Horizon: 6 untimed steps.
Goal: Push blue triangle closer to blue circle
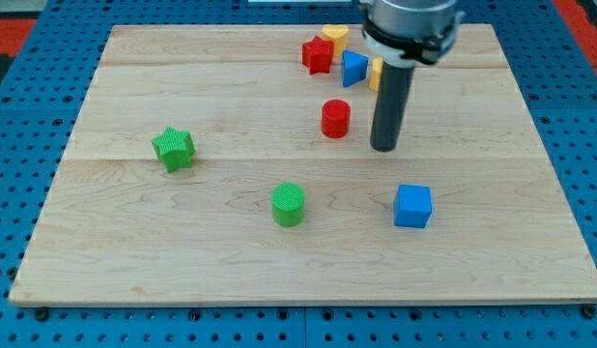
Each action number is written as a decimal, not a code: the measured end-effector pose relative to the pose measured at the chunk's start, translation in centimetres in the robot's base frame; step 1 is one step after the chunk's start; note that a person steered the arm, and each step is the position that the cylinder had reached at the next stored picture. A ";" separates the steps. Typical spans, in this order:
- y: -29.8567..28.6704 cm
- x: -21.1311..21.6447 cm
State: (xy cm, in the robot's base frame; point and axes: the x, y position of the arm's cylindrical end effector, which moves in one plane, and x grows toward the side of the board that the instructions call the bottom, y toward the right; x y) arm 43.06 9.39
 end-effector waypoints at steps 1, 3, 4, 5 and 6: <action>-7.0 -5.6; 5.4 -6.2; 12.7 -13.0; 10.2 -19.4; 2.9 -19.0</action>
